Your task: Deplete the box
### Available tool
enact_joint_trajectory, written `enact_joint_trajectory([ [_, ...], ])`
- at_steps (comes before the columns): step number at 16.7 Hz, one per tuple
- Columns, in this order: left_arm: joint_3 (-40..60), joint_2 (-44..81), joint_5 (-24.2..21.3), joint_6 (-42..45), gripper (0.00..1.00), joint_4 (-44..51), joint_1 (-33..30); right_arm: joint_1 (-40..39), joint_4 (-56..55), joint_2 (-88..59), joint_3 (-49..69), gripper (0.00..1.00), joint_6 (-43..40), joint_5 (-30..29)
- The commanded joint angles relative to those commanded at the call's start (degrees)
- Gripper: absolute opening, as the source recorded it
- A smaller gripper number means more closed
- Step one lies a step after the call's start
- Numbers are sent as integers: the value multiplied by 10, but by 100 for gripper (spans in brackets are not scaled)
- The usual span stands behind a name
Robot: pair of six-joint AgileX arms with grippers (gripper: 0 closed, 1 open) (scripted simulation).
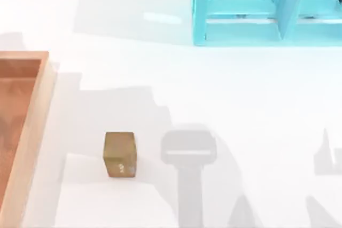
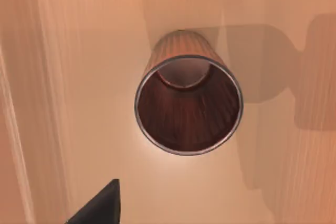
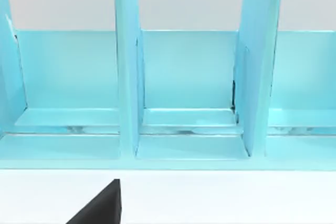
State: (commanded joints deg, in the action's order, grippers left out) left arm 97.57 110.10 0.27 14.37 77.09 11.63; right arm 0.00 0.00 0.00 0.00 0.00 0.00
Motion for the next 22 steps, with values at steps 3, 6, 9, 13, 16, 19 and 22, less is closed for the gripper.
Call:
enact_joint_trajectory([
  [3, -20, 26, 0, 13, 100, -44, 14, 0, 0, 0, 0, 100, 0, 0],
  [6, -55, 48, -1, 23, 100, -102, 24, 0, 0, 0, 0, 100, 0, 0],
  [9, -104, 47, -1, 21, 100, -149, 21, 0, 0, 0, 0, 100, 0, 0],
  [13, -161, 32, -2, 7, 100, -191, 6, 0, 0, 0, 0, 100, 0, 0],
  [16, -176, 32, -1, 1, 100, -207, 2, 0, 0, 0, 0, 100, 0, 0],
  [19, -176, 33, -1, 1, 100, -208, 2, 0, 0, 0, 0, 100, 0, 0],
  [22, -176, 33, -1, 1, 85, -208, 2, 0, 0, 0, 0, 100, 0, 0],
])
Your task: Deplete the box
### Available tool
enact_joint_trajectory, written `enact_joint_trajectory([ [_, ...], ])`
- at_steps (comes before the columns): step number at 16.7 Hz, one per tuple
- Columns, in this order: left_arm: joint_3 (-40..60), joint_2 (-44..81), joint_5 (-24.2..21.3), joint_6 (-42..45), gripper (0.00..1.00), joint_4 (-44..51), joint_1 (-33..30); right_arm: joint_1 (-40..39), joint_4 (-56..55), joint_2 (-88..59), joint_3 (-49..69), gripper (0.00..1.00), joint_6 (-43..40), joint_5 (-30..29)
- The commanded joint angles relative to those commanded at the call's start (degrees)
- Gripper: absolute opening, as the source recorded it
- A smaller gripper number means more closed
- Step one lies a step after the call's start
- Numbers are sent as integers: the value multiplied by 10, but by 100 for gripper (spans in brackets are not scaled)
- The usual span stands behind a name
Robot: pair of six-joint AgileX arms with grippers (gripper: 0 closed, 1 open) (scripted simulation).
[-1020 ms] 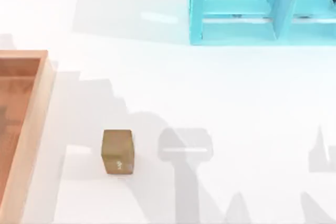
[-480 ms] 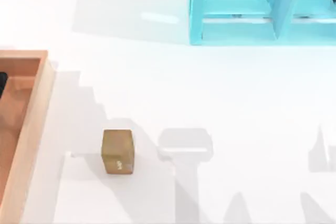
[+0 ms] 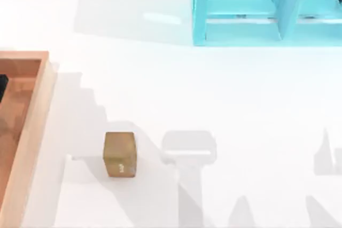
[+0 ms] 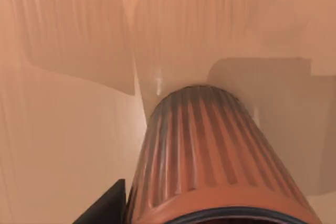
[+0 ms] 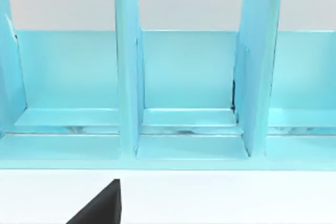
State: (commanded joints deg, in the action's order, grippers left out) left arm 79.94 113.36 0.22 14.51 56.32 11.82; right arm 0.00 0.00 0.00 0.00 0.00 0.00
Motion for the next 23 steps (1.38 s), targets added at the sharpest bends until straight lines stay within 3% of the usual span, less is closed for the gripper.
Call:
enact_joint_trajectory([
  [11, 0, 0, 0, 0, 2, 0, 0, 0, 0, 0, 0, 100, 0, 0],
  [23, 20, -21, -4, 5, 0, 21, 1, 0, 0, 0, 0, 100, 0, 0],
])
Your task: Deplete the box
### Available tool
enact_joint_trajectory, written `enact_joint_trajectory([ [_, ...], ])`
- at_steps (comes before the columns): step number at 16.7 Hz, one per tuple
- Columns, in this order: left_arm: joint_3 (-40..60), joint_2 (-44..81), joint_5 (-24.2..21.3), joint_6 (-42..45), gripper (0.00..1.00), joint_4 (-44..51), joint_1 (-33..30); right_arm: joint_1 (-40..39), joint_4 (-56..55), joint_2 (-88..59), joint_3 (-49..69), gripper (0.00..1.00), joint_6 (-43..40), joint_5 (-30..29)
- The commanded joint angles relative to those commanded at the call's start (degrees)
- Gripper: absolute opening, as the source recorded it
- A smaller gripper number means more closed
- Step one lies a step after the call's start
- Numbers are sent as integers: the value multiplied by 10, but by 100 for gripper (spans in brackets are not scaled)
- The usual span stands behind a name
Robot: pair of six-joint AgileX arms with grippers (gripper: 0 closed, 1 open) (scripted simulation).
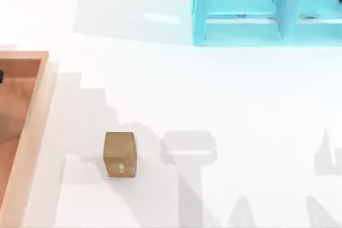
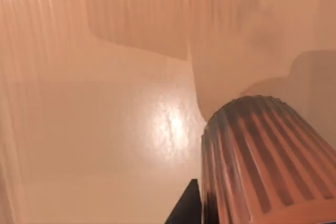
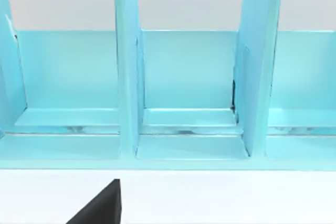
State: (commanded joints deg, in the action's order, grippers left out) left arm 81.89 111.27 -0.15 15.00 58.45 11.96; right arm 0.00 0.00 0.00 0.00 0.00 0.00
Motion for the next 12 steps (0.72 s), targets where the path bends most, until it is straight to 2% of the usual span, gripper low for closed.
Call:
enact_joint_trajectory([
  [5, 131, -70, -10, 12, 0, 144, 1, 0, 0, 0, 0, 100, 0, 0],
  [8, 208, -67, -7, 10, 0, 230, 3, 0, 0, 0, 0, 100, 0, 0],
  [12, 245, -26, 2, -2, 0, 268, 0, 0, 0, 0, 0, 100, 0, 0],
])
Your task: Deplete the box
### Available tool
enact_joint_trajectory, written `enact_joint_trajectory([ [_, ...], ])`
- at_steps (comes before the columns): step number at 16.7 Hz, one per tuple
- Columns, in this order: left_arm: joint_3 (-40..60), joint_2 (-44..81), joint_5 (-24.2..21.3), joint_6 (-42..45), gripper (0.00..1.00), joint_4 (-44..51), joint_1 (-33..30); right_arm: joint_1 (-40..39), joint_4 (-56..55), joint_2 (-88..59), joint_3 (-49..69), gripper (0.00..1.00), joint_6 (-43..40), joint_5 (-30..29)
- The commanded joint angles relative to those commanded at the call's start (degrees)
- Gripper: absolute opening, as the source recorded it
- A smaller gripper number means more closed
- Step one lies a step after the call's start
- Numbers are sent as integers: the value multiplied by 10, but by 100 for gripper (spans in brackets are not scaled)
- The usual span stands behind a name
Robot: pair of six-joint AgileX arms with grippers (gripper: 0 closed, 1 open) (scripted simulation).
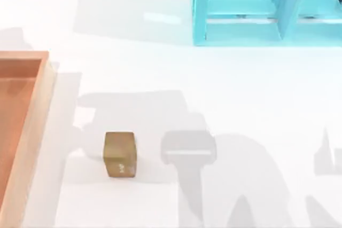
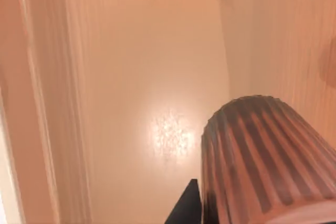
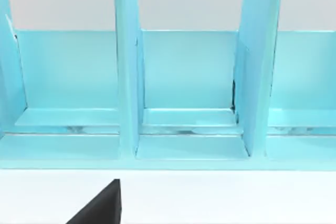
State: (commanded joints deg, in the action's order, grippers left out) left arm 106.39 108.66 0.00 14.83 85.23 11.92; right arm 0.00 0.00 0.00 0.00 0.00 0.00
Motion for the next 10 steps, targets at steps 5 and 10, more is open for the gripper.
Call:
enact_joint_trajectory([
  [5, -4, 20, 3, -5, 0, -1, -3, 0, 0, 0, 0, 100, 0, 0],
  [10, -3, 28, 2, -25, 0, -9, -21, 0, 0, 0, 0, 100, 0, 0],
])
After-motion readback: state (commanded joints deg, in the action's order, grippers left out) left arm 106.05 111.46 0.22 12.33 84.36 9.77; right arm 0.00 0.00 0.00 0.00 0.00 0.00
